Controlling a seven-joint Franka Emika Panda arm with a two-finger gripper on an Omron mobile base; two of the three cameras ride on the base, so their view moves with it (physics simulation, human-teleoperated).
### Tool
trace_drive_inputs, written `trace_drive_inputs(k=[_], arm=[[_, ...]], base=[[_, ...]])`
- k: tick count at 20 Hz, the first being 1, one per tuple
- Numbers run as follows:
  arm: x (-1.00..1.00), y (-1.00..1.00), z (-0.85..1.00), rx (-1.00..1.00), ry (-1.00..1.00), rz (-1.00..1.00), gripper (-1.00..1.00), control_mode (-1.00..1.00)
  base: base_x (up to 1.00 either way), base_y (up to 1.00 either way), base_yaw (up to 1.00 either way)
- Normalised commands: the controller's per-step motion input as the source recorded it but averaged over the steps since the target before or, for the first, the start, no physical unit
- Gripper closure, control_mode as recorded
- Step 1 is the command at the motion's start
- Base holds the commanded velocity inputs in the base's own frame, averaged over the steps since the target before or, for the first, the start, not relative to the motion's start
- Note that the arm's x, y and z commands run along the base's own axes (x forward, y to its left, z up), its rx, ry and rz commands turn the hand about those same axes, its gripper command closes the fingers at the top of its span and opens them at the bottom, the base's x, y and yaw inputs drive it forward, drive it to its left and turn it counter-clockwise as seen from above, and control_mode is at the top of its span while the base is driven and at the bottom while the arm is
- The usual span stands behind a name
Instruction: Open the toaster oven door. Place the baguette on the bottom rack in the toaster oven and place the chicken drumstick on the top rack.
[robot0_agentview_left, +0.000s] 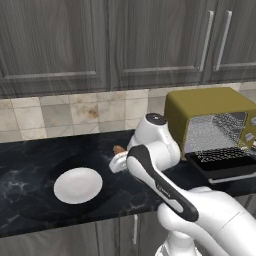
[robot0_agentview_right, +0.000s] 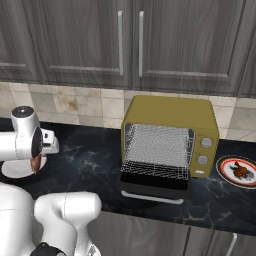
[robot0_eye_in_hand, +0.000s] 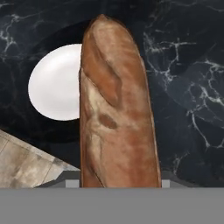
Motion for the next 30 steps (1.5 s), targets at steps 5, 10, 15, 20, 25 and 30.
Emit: trace_drive_inputs(k=[5, 10, 15, 20, 25, 30], arm=[[-0.07, -0.51, 0.31, 0.00, 0.00, -0.10, 1.00, -1.00], [0.00, -0.54, 0.25, 0.00, 0.00, -0.19, 1.00, -1.00], [0.00, -0.57, 0.19, 0.00, 0.01, -0.34, 1.00, -1.00], [0.00, -0.60, 0.11, 0.00, 0.00, -0.35, 1.00, -1.00], [-0.03, -0.62, 0.14, 0.00, 0.05, -0.31, 1.00, -1.00], [0.00, -0.57, 0.06, 0.02, 0.08, -0.27, 1.00, -1.00]], base=[[0.00, 0.00, 0.00], [0.00, 0.00, 0.00], [0.00, 0.00, 0.00], [0.00, 0.00, 0.00], [0.00, 0.00, 0.00], [0.00, 0.00, 0.00]])
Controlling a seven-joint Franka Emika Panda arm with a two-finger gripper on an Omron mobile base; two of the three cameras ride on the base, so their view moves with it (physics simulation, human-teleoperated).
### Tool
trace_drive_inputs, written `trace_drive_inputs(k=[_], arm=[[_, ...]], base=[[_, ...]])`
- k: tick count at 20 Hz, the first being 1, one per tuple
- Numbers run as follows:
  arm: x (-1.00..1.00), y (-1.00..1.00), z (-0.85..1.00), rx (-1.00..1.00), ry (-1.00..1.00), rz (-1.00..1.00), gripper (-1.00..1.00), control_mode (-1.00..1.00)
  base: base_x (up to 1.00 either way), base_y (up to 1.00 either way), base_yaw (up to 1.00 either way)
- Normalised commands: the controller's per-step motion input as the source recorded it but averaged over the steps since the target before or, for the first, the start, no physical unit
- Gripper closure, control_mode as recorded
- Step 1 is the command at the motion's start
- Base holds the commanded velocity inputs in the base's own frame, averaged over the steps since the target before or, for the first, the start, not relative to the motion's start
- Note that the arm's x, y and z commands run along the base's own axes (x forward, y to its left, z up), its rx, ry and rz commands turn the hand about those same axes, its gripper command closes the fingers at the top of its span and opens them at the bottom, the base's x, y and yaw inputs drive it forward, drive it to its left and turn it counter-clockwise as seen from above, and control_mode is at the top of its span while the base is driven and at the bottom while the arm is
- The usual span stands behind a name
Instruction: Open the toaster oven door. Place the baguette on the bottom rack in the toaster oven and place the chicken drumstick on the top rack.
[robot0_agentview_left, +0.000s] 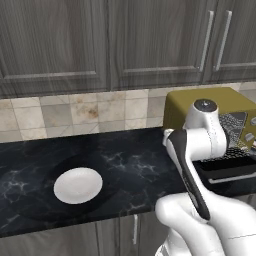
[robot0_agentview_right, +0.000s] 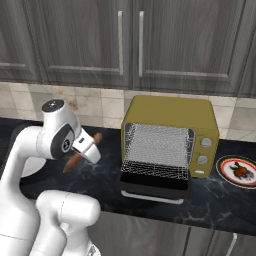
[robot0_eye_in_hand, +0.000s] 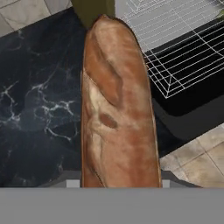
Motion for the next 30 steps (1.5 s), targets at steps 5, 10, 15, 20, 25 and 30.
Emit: trace_drive_inputs(k=[5, 10, 15, 20, 25, 30], arm=[[0.02, -0.50, 0.01, 0.08, 0.00, -0.25, 1.00, -1.00], [0.01, -0.58, 0.00, 0.18, -0.09, -0.24, 1.00, -1.00], [0.02, -0.60, -0.01, 0.14, -0.20, -0.23, 1.00, -1.00], [0.15, -0.56, -0.02, 0.05, -0.03, -0.20, 1.00, -1.00], [0.27, -0.45, 0.00, 0.01, 0.00, -0.12, 1.00, -1.00], [0.22, -0.44, -0.03, 0.00, 0.00, -0.09, 1.00, -1.00]], base=[[0.00, 0.00, 0.00], [0.00, 0.00, 0.00], [0.00, 0.00, 0.00], [0.00, 0.00, 0.00], [0.00, 0.00, 0.00], [0.00, 0.00, 0.00]])
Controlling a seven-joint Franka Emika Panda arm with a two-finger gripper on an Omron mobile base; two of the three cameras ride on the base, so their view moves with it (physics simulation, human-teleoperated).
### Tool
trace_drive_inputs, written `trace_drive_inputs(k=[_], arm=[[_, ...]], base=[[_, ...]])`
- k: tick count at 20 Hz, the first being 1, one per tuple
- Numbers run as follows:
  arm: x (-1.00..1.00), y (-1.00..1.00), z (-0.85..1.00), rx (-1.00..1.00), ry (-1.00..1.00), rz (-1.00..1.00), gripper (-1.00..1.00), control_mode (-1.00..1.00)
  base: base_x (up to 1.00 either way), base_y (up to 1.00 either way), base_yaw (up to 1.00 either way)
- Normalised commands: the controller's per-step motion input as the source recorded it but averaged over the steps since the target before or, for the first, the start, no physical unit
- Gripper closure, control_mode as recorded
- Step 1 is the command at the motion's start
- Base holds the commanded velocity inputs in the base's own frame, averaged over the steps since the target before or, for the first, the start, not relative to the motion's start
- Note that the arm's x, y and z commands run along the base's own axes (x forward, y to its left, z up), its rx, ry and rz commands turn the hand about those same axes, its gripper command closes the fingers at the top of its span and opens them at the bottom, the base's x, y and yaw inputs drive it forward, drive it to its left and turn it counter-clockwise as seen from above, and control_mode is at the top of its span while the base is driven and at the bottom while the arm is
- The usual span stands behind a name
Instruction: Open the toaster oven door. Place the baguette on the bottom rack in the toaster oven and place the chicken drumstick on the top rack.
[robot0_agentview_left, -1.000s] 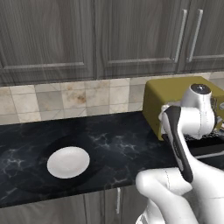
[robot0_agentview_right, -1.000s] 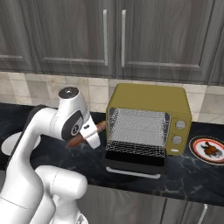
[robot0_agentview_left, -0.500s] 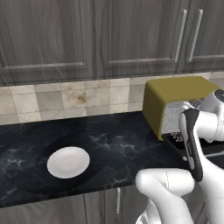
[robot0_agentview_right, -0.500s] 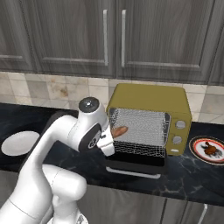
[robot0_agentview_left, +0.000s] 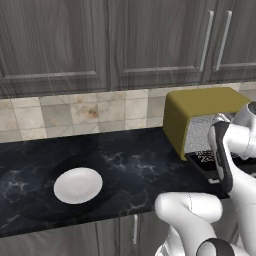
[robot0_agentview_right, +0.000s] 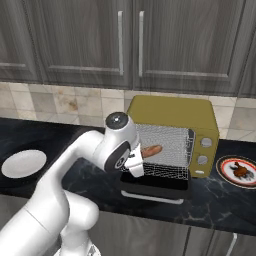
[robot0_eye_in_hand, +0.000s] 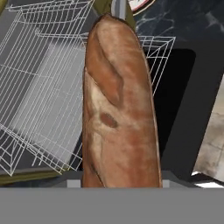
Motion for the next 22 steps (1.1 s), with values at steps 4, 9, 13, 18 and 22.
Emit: trace_drive_inputs(k=[4, 9, 13, 18, 22], arm=[[0.28, -0.38, -0.02, 0.04, 0.03, -0.01, 1.00, -1.00], [0.33, -0.27, -0.10, 0.08, 0.03, 0.00, 1.00, -1.00], [0.27, -0.15, -0.23, 0.01, 0.02, 0.00, 1.00, -1.00], [0.12, -0.12, -0.22, 0.00, 0.00, 0.00, 1.00, -1.00], [0.18, -0.06, -0.21, 0.00, 0.00, 0.00, 1.00, -1.00]], base=[[0.00, 0.00, 0.00], [0.00, 0.00, 0.00], [0.00, 0.00, 0.00], [0.00, 0.00, 0.00], [0.00, 0.00, 0.00]])
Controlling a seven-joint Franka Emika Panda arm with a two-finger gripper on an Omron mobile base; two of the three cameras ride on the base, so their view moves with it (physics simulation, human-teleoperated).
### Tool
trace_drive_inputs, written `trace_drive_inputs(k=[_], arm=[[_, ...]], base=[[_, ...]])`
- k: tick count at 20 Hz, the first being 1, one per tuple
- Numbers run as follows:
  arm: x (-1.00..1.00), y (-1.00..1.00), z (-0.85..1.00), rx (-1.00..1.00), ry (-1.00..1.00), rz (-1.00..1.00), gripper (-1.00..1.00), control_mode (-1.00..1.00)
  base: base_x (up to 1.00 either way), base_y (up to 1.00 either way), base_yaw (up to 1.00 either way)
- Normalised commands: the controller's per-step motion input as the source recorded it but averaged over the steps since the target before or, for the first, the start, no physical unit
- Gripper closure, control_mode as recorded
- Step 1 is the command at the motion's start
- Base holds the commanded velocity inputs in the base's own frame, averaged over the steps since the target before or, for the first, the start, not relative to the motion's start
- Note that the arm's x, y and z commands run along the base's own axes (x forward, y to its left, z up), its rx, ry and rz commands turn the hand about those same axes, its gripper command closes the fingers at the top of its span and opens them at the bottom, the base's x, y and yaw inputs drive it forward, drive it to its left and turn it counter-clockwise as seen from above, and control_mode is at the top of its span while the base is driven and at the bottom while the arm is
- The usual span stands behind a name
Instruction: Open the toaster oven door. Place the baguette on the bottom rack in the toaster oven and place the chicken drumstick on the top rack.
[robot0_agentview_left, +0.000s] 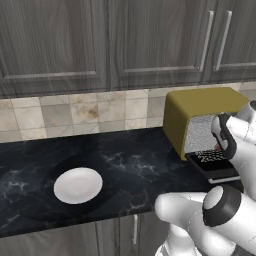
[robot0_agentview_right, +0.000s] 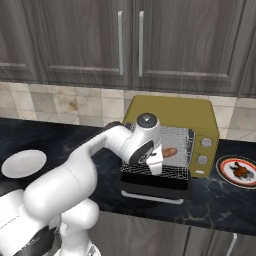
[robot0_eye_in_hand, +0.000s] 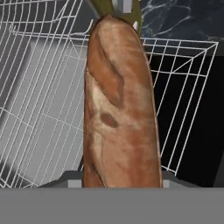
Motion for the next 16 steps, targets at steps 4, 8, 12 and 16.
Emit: trace_drive_inputs(k=[4, 8, 12, 16], arm=[[0.25, -0.05, -0.24, 0.00, 0.00, 0.00, 1.00, -1.00], [0.27, -0.06, -0.22, 0.00, 0.01, 0.00, 1.00, -1.00], [0.21, -0.04, -0.26, 0.01, 0.00, 0.00, 1.00, -1.00], [0.16, -0.09, -0.25, 0.00, 0.00, 0.01, 1.00, -1.00]], base=[[0.00, 0.00, 0.00], [0.00, 0.00, 0.00], [0.00, 0.00, 0.00], [0.00, 0.00, 0.00]])
